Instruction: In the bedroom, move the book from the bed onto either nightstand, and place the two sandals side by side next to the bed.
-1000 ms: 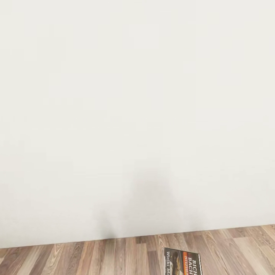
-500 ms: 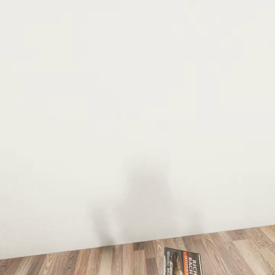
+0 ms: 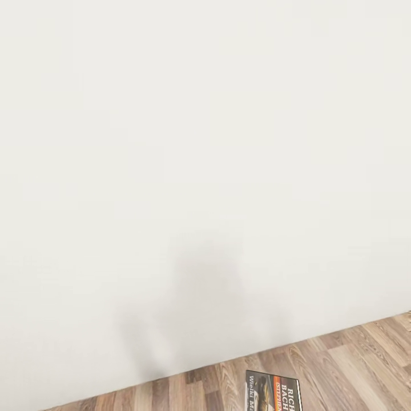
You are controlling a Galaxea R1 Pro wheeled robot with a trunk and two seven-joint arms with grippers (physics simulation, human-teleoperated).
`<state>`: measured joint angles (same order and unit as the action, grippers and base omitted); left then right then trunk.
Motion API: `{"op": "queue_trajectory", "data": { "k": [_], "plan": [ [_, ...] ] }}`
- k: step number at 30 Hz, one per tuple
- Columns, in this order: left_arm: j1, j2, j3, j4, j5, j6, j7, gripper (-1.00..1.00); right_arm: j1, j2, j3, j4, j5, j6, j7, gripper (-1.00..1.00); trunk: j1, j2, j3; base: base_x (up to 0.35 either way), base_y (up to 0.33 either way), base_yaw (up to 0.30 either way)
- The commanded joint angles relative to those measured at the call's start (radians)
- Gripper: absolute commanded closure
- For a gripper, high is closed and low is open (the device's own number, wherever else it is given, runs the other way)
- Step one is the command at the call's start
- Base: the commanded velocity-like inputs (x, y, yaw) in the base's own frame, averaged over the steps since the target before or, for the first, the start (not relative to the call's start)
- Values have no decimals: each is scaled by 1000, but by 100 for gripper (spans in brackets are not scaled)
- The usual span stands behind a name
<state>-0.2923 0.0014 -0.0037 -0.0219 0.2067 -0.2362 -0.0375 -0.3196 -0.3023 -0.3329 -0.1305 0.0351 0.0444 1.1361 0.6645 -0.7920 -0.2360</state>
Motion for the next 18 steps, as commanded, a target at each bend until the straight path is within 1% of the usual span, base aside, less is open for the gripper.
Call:
{"op": "queue_trajectory", "data": {
  "k": [1,11,14,18],
  "plan": [
    [-1,0,-1,1,8,-3,-4,-100,-1,0,-6,0,3,5,4,100,1,-1,-1,313,0,-239],
    [-1,0,-1,1,8,-3,-4,-100,-1,0,-6,0,3,5,4,100,1,-1,-1,320,0,-239],
    [-1,0,-1,1,8,-3,-4,-100,-1,0,-6,0,3,5,4,100,1,-1,-1,132,0,-239],
    [0,0,-1,1,8,-3,-4,-100,-1,0,-6,0,3,5,4,100,1,-1,-1,33,0,-239]
  ]
}}
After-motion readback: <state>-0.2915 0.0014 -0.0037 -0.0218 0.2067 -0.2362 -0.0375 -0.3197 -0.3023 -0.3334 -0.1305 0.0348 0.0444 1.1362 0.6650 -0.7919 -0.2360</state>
